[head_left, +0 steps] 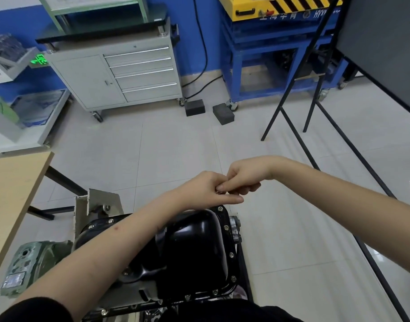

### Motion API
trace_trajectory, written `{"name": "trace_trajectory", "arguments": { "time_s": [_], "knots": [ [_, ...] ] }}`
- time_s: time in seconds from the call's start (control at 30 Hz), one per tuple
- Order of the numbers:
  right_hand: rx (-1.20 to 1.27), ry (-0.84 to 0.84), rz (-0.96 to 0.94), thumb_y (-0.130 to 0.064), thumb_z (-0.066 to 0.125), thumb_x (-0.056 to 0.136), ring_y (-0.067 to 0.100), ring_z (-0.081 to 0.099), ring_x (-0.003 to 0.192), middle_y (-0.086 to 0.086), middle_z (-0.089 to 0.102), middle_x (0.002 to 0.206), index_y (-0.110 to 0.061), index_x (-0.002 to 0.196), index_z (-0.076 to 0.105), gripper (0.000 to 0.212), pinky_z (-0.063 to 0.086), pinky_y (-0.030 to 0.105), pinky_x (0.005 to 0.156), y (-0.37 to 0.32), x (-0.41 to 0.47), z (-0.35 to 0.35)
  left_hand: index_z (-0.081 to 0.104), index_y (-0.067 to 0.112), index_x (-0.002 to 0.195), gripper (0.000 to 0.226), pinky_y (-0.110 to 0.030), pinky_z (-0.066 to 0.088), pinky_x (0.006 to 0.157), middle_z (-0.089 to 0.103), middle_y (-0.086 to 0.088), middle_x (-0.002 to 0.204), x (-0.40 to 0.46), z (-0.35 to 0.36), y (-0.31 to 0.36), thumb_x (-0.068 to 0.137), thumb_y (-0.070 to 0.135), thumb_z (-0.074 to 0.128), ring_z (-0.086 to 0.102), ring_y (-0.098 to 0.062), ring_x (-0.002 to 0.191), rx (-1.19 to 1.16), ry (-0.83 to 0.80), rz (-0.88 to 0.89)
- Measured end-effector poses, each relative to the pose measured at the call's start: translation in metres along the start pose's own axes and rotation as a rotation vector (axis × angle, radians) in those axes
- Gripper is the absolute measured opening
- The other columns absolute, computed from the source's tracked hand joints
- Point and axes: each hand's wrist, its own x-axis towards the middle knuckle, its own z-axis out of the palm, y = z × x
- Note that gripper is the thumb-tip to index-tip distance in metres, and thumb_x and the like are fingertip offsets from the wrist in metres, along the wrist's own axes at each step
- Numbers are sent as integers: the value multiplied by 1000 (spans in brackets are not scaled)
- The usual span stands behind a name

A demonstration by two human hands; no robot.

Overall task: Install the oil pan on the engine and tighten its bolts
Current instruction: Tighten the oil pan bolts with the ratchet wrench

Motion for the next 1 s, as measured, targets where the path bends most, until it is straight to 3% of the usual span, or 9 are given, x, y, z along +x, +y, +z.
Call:
{"name": "trace_trajectory", "arguments": {
  "time_s": [0.07,0.17,0.23,0.3,0.4,0.57,0.73,0.87,1.0],
  "knots": [
    [15,42,-30,-39,55,89,15,32,47,-5,41,47,-16,58,55,39,25,16,40,2,-2,5,61,30,63,19,-17,34,51,48,12,50,-1,0,-2,78,38,68,41,-4,49,-4,-40,-14],
    [16,53,-50,-38,60,85,16,34,47,-4,43,47,-15,56,53,38,27,15,40,3,-4,4,64,14,73,42,-19,37,48,53,7,45,0,-10,-7,84,53,53,43,-7,43,-177,36,-118],
    [-8,60,-60,-43,63,83,14,37,43,-6,46,45,-15,57,54,39,31,14,40,3,-3,2,62,12,78,36,-25,45,59,61,3,55,1,-26,-21,94,38,44,53,-9,49,-313,164,-193],
    [-24,69,-75,-45,63,81,11,40,40,-9,49,43,-16,57,56,39,32,12,40,5,-1,0,61,14,88,11,-19,45,66,63,0,71,-4,-35,-42,93,16,51,56,-6,59,-87,70,-253],
    [-41,105,-111,-46,63,81,9,42,39,-9,52,44,-16,58,58,38,33,11,41,5,2,-6,63,20,86,13,-7,39,59,63,-3,82,-9,-24,-67,83,8,60,53,1,63,212,-181,-320],
    [17,132,-147,-37,64,83,10,41,40,-7,53,45,-13,62,61,32,34,15,43,-2,11,-23,64,10,107,24,-21,43,80,67,-9,104,3,-9,-74,83,11,63,58,-13,89,233,-143,-289],
    [-93,211,-180,-37,63,84,8,43,38,-7,53,46,-14,60,59,34,34,15,45,-22,8,-25,65,9,108,23,-9,32,71,66,-3,104,2,-6,-76,89,20,59,55,-9,89,345,-139,-209],
    [-290,362,-294,-47,59,82,6,45,38,-9,53,44,-19,56,57,38,34,8,38,-45,-19,-23,64,11,107,24,-2,40,71,66,7,92,-2,-24,-62,85,19,65,57,10,76,159,-69,-202],
    [-279,453,-270,-47,59,82,6,47,39,-9,55,45,-16,61,60,38,35,9,40,-42,-45,-31,63,6,109,25,-5,42,80,67,-1,105,9,-32,-44,85,14,64,59,-8,93,70,-42,-195]
  ]
}}
